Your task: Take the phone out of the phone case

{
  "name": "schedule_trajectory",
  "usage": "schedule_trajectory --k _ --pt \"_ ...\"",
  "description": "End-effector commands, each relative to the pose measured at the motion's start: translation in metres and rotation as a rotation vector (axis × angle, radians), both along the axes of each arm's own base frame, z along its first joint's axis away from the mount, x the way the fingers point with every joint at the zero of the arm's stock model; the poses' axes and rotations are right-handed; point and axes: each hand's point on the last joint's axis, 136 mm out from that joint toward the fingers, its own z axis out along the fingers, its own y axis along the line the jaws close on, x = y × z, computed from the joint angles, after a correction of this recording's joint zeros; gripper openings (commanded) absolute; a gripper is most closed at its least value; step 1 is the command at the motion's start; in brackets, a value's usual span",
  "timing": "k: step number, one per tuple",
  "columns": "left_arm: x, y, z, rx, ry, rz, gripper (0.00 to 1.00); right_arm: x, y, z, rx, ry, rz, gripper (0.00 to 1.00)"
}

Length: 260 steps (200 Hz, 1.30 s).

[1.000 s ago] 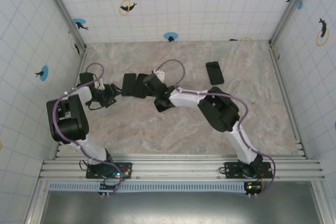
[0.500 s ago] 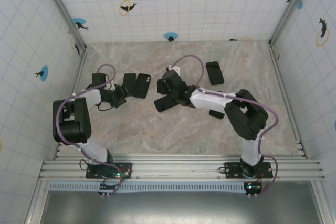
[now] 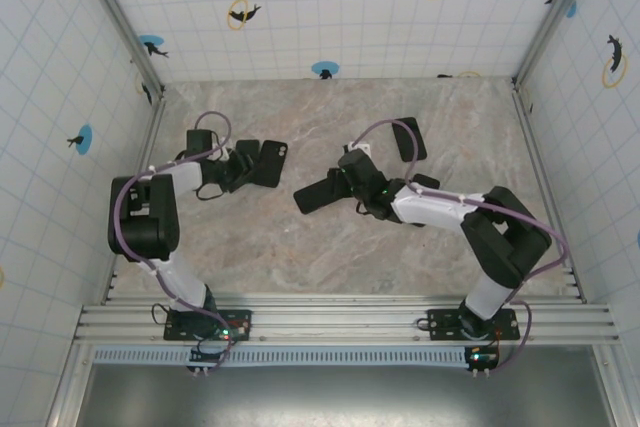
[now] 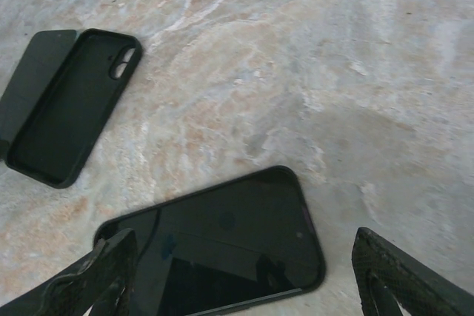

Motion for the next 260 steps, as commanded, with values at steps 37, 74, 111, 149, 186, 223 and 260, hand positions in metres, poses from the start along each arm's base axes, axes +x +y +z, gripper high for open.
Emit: schedule_trajectory --k 37,74,111,149,186,223,260 --pt "0.010 -0.012 -0.001 -0.033 -0.001 -0.006 0.71 0.005 -0.021 0.014 0.023 -0.036 -0.049 0.77" --pt "0.008 -0.017 0.003 -0.044 0.000 0.002 0.71 0.008 -0.027 0.013 0.033 -0.029 -0.059 0.77" --pt "0.005 -0.015 0.001 -0.008 0.007 0.009 0.71 0.008 -0.032 0.013 0.036 -0.023 -0.062 0.77" --pt "0.002 -0.009 0.004 0.047 0.017 0.016 0.71 0.006 -0.047 0.014 0.042 -0.015 -0.082 0.78" --pt "0.000 -0.018 0.033 0.117 -0.046 -0.029 0.72 -0.004 -0.067 0.016 0.049 -0.003 -0.096 0.82" --pt "-0.017 -0.050 0.053 0.179 -0.159 -0.175 0.89 -0.018 -0.082 0.021 0.102 0.016 -0.070 0.88" --pt "-0.036 -0.076 0.049 0.233 -0.228 -0.338 0.97 -0.033 -0.083 0.028 0.164 0.026 0.053 0.90"
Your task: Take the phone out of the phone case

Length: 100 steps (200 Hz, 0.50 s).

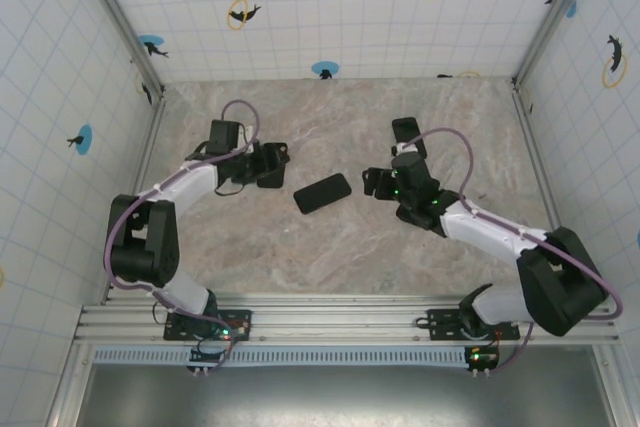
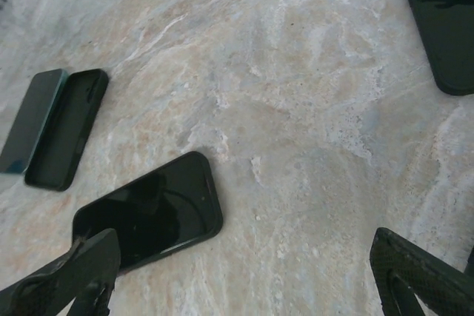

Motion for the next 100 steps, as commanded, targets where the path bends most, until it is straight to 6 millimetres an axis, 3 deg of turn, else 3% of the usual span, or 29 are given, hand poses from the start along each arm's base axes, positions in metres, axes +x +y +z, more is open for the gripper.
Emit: schedule_trajectory --k 1,29,33,61,66,74,100 --pt "-0.014 -0.007 -0.007 0.084 -0.045 -0.115 0.97 -0.014 0.005 0.005 0.044 0.006 0.112 0.90" --pt "-0.034 -0.033 -0.019 0.169 -0.115 -0.346 0.98 -0.019 -0.004 0.003 0.098 0.036 0.151 0.91" --pt "-0.028 -0.040 -0.009 0.183 -0.159 -0.376 0.98 -0.021 -0.004 0.004 0.109 0.039 0.164 0.91" --pt "-0.040 -0.059 -0.012 0.284 -0.308 -0.605 0.98 -0.029 -0.005 0.002 0.128 0.035 0.244 0.92" --pt "-0.048 -0.072 -0.012 0.282 -0.332 -0.655 0.98 -0.030 -0.006 0.001 0.127 0.038 0.250 0.92" --pt "-0.049 -0.076 -0.012 0.278 -0.349 -0.688 0.98 -0.031 -0.008 -0.001 0.129 0.042 0.254 1.00" --pt "-0.054 -0.086 -0.024 0.318 -0.358 -0.812 0.98 -0.035 -0.010 -0.004 0.135 0.050 0.266 0.99"
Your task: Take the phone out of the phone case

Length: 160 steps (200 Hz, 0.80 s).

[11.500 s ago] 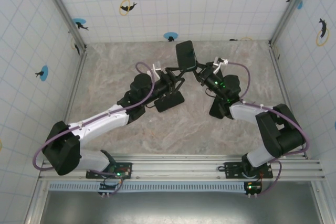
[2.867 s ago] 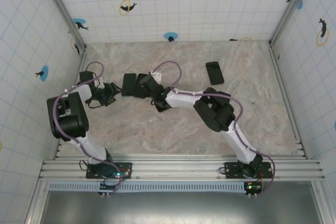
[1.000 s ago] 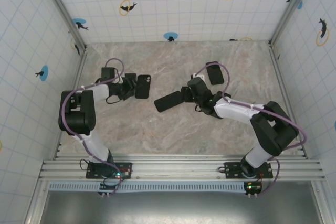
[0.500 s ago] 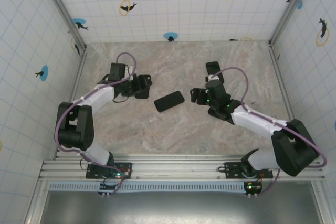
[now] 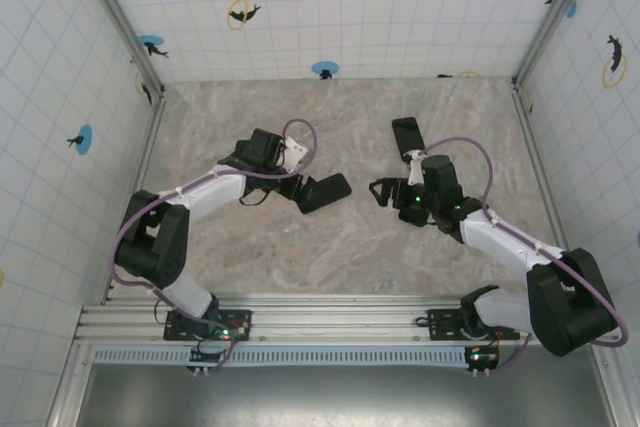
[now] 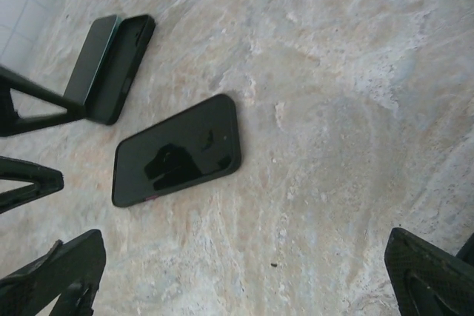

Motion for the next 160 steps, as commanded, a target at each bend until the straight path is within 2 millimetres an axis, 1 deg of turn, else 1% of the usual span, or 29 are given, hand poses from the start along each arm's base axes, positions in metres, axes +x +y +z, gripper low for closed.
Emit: schedule_trajectory --k 1,18,38,41,53,73,100,130,160 --pt "0.000 -0.007 -0.007 0.075 -0.081 -0.177 0.98 -0.010 0.004 0.004 0.023 -0.020 0.065 0.99" --pt "0.000 -0.009 -0.022 0.162 -0.097 -0.236 0.98 -0.011 0.002 0.002 0.014 -0.020 0.073 0.99" --pt "0.005 -0.012 -0.030 0.208 -0.107 -0.270 0.98 -0.012 0.001 0.003 0.005 -0.026 0.076 0.99" --pt "0.005 -0.013 -0.031 0.213 -0.110 -0.276 0.98 -0.016 -0.001 -0.003 -0.006 -0.001 0.076 0.99" --pt "0.009 -0.012 -0.037 0.241 -0.121 -0.283 0.98 -0.017 -0.004 -0.005 -0.009 0.003 0.070 0.99" --pt "0.011 -0.020 -0.040 0.234 -0.117 -0.310 0.98 -0.020 -0.006 -0.008 -0.008 0.012 0.064 0.99" --pt "0.005 -0.028 -0.051 0.240 -0.088 -0.348 0.98 -0.023 -0.009 -0.013 -0.008 0.028 0.050 0.99" --pt "0.003 -0.033 -0.058 0.240 -0.064 -0.356 0.97 -0.023 -0.012 -0.014 -0.006 0.029 0.041 0.99" --pt "0.002 -0.032 -0.068 0.280 -0.053 -0.363 0.97 -0.024 -0.015 -0.017 -0.010 0.034 0.036 0.99"
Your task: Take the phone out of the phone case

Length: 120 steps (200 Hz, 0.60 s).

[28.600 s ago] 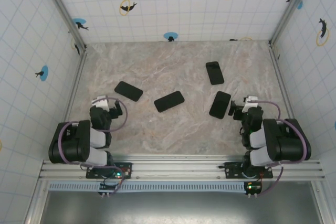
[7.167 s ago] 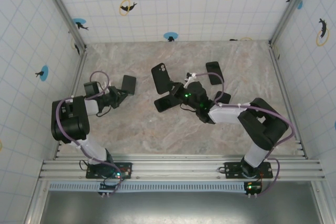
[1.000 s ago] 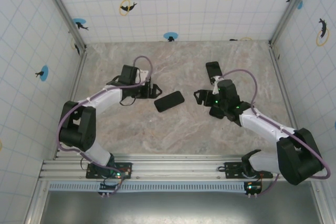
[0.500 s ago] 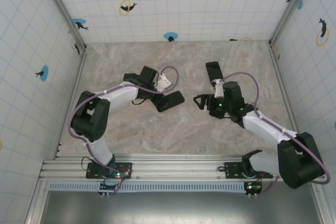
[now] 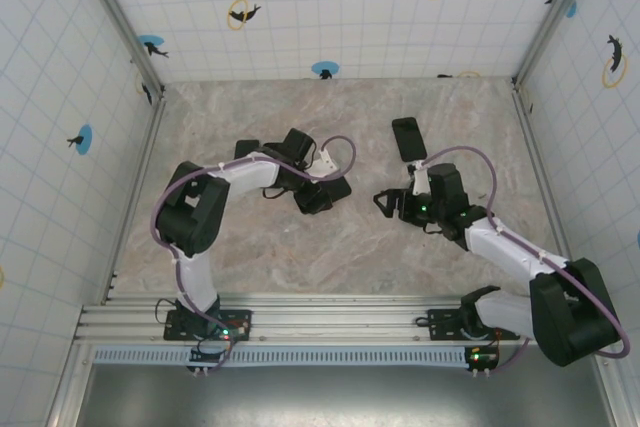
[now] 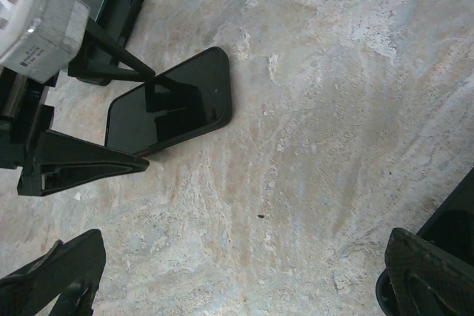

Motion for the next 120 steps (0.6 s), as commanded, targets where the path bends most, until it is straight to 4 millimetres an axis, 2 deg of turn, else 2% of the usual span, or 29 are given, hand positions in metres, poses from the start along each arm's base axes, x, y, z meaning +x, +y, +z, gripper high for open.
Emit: schedule_trajectory --k 1,66,92,120 --pt "-0.002 0.000 -0.007 0.043 0.002 -0.038 0.97 -0.004 -0.004 -0.001 0.001 0.000 -0.004 0.99" --pt "0.003 0.009 -0.028 0.179 -0.040 -0.029 0.95 -0.005 -0.011 -0.003 0.001 0.002 -0.023 0.99" --pt "0.002 0.013 -0.036 0.243 -0.061 -0.031 0.90 -0.005 -0.013 -0.004 0.001 0.004 -0.027 1.00" --pt "0.000 0.018 -0.039 0.276 -0.070 -0.024 0.79 -0.005 -0.013 -0.004 0.007 0.007 -0.031 1.00"
